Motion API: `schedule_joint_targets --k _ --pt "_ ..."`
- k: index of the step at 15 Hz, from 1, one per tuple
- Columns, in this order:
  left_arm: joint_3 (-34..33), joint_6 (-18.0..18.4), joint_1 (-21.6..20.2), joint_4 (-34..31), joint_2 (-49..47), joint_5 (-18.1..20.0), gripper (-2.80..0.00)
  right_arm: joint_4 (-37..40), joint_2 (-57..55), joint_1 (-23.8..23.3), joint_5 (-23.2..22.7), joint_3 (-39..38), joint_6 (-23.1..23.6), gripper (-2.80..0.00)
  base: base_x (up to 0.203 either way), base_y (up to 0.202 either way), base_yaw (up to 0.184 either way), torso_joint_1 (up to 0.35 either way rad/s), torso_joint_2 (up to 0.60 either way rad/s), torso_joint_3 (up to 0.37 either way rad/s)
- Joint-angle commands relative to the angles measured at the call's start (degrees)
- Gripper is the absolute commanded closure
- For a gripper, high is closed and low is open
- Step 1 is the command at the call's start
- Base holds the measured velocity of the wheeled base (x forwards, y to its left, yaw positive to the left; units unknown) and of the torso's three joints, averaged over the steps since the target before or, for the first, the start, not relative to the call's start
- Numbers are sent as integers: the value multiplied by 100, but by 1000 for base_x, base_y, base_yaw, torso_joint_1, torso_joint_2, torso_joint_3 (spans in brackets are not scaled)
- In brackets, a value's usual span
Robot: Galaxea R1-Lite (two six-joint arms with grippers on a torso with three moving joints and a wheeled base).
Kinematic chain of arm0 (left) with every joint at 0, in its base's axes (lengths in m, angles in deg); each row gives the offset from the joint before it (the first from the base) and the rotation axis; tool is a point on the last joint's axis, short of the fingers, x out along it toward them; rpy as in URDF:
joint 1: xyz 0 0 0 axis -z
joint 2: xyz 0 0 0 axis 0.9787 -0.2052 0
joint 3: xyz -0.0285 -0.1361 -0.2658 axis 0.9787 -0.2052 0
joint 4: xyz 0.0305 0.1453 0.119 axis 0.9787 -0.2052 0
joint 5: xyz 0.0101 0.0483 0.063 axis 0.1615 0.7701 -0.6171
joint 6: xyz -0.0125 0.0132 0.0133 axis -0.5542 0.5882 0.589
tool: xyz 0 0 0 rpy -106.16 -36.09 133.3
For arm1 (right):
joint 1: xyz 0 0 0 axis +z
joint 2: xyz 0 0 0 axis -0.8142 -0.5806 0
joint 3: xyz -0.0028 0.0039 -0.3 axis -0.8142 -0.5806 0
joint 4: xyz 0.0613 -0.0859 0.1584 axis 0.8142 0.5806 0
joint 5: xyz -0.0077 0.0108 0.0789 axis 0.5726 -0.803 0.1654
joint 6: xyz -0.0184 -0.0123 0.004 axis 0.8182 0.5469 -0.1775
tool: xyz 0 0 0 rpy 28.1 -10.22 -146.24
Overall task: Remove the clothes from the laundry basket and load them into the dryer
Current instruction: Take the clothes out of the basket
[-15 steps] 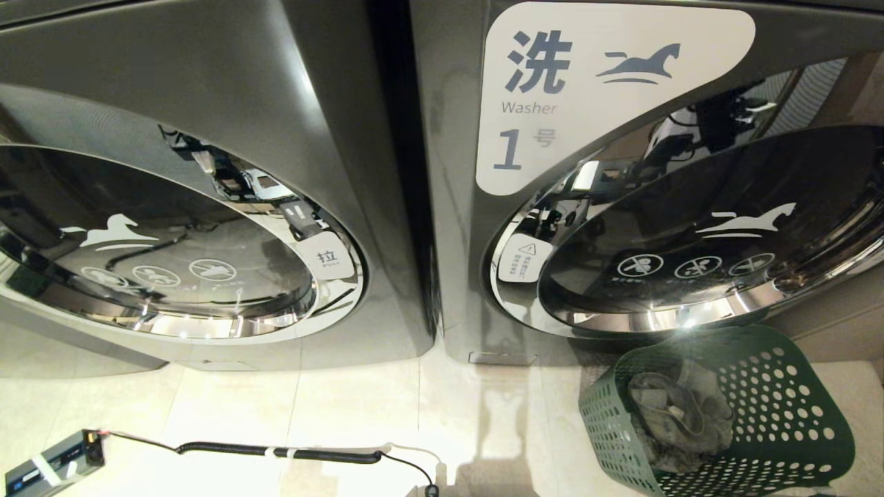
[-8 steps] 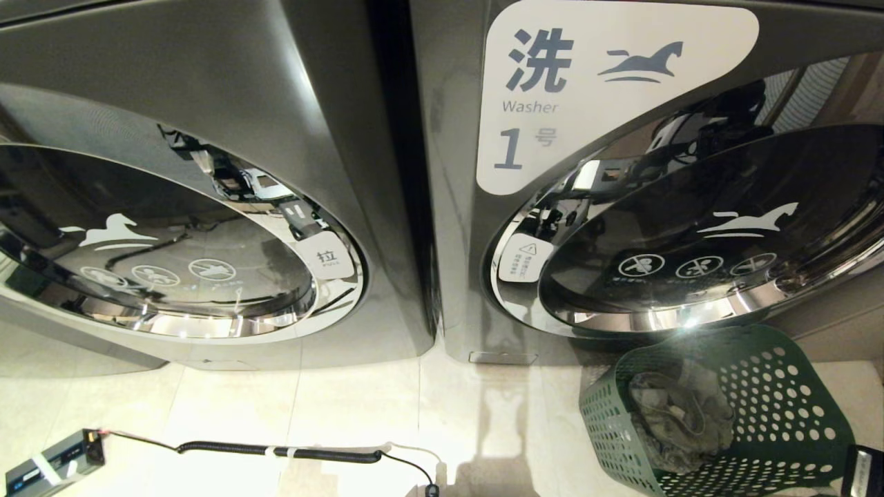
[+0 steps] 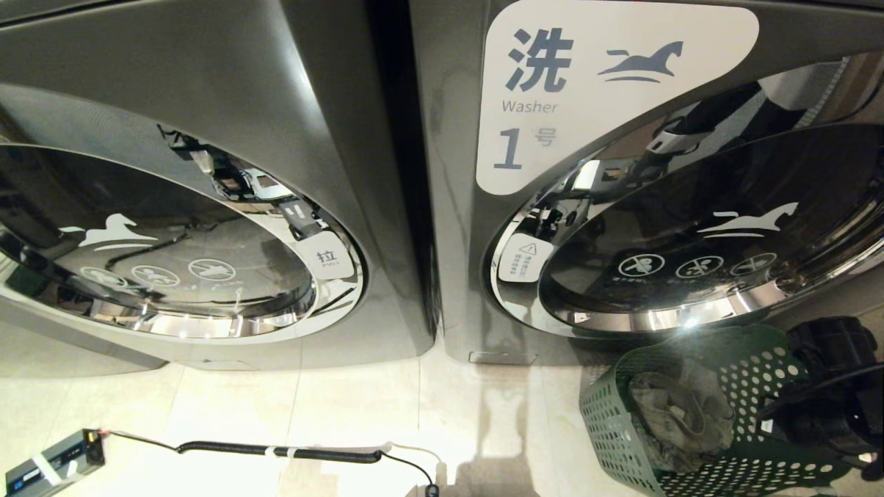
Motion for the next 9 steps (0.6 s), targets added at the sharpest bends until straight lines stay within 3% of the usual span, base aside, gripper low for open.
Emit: schedule_joint_targets --k 1,5,9 --pt "0 2 2 -2 20 -2 0 -141 -1091 -173 -119 404 62 -280 0 0 0 0 0 0" --pt "0 2 2 -2 20 -2 0 -424 -2419 -823 -485 1373 580 -280 0 0 0 0 0 0" --pt "0 2 2 -2 20 -2 0 -469 -3425 -1438 -1117 2500 1640 -280 0 0 0 0 0 0"
